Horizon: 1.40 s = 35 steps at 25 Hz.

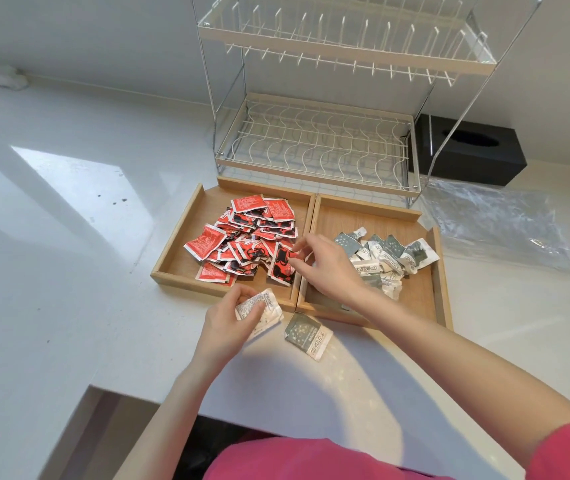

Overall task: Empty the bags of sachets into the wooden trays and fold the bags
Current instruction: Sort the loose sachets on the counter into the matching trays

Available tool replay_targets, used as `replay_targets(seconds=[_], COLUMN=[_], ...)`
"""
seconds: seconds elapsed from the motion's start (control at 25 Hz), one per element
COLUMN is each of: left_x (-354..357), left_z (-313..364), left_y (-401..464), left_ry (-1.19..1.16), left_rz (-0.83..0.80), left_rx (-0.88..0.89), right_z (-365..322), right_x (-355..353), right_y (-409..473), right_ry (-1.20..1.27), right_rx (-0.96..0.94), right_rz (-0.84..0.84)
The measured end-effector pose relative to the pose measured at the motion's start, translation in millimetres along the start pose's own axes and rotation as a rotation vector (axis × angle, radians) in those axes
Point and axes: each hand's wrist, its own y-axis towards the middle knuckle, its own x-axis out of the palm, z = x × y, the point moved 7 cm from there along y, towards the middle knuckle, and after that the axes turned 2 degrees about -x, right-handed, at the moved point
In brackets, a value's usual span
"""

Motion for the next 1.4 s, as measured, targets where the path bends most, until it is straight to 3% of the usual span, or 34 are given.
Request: replay_targets(seconds=[0.28, 0.44, 0.6, 0.88, 1.12, 1.28, 1.4], left_x=[21, 48, 72, 103, 103, 78, 62], left_z=[35, 71, 97, 99, 93, 87, 70], left_y=[2, 11, 18, 34, 29, 14, -2], left_ry=[0.005, 0.063, 0.068, 0.102, 0.162, 0.132, 0.216], left_rz=[-0.085, -0.148, -0.191, -0.238, -0.249, -0.201, -0.162], left_rx=[0.119, 0.245, 0.300, 0.215, 0.249, 0.258, 0.256], right_z=[28, 38, 58, 82, 85, 61, 37], right_x=[-25, -27, -45, -68, -70, -70, -51], right_y=[-43, -58, -65, -63, -63, -74, -89], right_ry=[0.117, 0.394, 0.449, 0.184, -0.007, -0.120, -0.106], right_rx=[0.131, 0.193, 0.263, 0.271, 0.224, 0.034, -0.086], right_rz=[0.069, -0.028, 0.074, 0.164, 0.126, 0.160, 0.063])
